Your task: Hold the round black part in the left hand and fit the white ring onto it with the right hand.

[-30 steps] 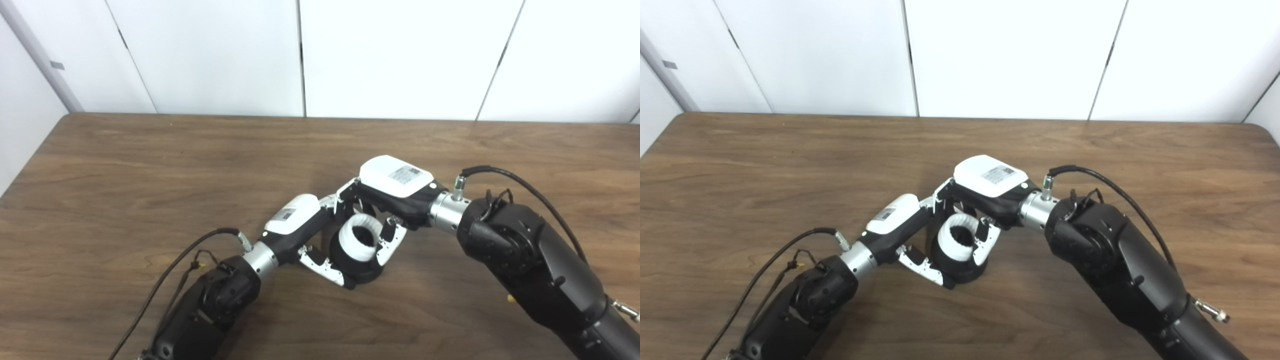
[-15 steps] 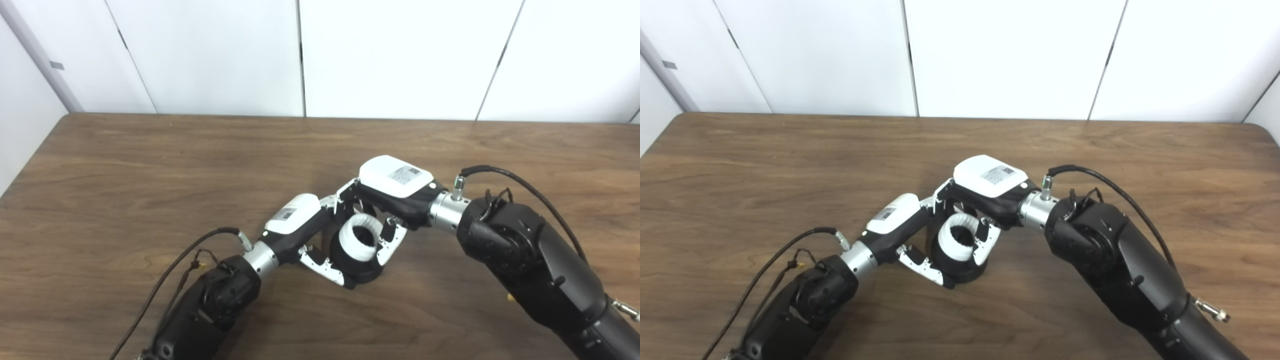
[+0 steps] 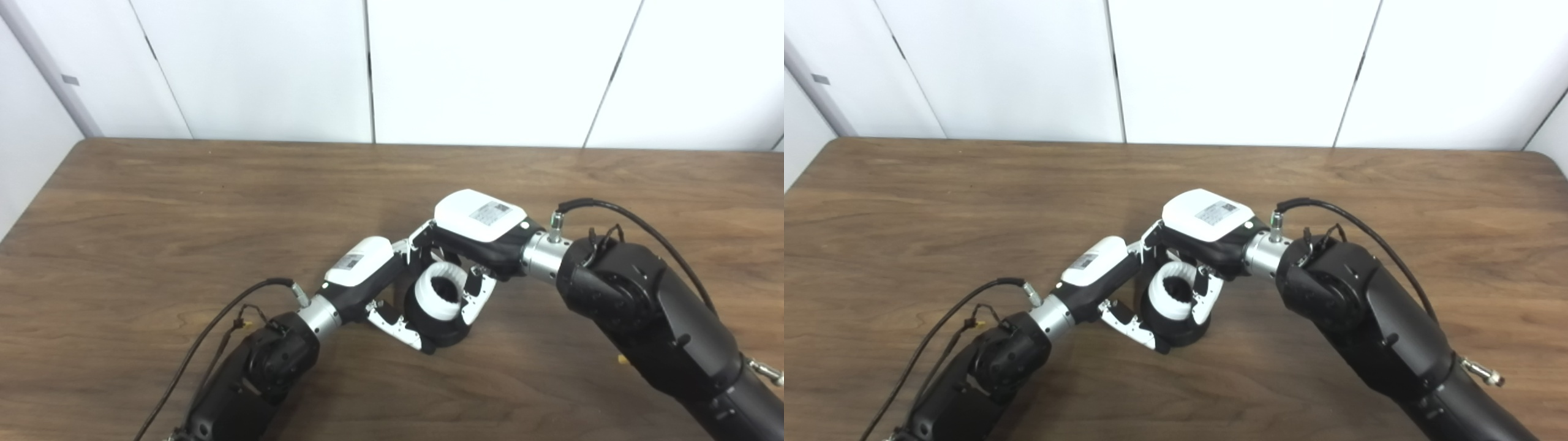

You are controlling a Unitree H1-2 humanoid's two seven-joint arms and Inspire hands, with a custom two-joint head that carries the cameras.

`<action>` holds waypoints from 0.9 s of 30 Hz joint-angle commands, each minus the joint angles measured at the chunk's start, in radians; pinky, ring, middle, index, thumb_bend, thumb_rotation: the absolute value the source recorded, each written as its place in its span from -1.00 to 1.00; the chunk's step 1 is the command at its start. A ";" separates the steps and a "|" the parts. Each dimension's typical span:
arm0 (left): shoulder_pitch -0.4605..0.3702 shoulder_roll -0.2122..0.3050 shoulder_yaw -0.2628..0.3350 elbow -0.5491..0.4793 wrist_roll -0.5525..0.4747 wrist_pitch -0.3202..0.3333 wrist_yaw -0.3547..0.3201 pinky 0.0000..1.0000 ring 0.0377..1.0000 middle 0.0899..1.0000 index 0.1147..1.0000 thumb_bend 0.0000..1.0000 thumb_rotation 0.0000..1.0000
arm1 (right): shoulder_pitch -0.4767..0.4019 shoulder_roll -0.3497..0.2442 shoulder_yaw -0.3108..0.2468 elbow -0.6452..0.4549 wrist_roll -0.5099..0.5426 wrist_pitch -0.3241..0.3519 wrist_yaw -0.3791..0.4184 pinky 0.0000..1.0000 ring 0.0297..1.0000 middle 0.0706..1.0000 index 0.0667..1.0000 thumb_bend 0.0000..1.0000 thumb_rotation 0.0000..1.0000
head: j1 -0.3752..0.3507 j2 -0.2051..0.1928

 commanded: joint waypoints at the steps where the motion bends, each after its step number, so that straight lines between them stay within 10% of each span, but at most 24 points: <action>1: 0.007 -0.023 -0.032 0.027 -0.001 0.077 -0.073 0.52 0.84 0.79 -0.14 0.04 -0.85 | 0.019 0.055 0.088 -0.016 0.036 -0.035 0.080 -0.54 -0.33 -0.14 0.00 0.01 -1.00 | 0.002 0.000; 11: 0.009 -0.027 -0.034 0.029 0.010 0.070 -0.058 0.46 0.82 0.78 -0.14 0.04 -0.85 | -0.014 0.054 0.133 -0.013 0.003 -0.067 0.113 -0.57 -0.15 -0.08 -0.12 0.03 -1.00 | 0.001 0.001; 13: 0.009 -0.028 -0.036 0.028 0.017 0.071 -0.054 0.45 0.81 0.77 0.10 0.69 -0.68 | -0.018 0.055 0.137 -0.013 -0.001 -0.068 0.117 -0.59 -0.15 -0.07 -0.13 0.03 -1.00 | 0.001 0.001; 15: 0.009 -0.028 -0.038 0.028 0.022 0.071 -0.051 0.45 0.81 0.77 0.18 0.86 -0.63 | -0.018 0.056 0.137 -0.012 0.000 -0.067 0.118 -0.60 -0.15 -0.09 -0.12 0.04 -1.00 | 0.001 0.001; 27: 0.000 -0.017 -0.048 0.031 0.029 0.069 -0.066 0.45 0.82 0.79 0.32 0.87 -0.51 | -0.032 0.033 0.147 -0.038 -0.068 -0.060 0.167 -0.38 -0.22 -0.08 0.01 0.02 -1.00 | -0.002 -0.002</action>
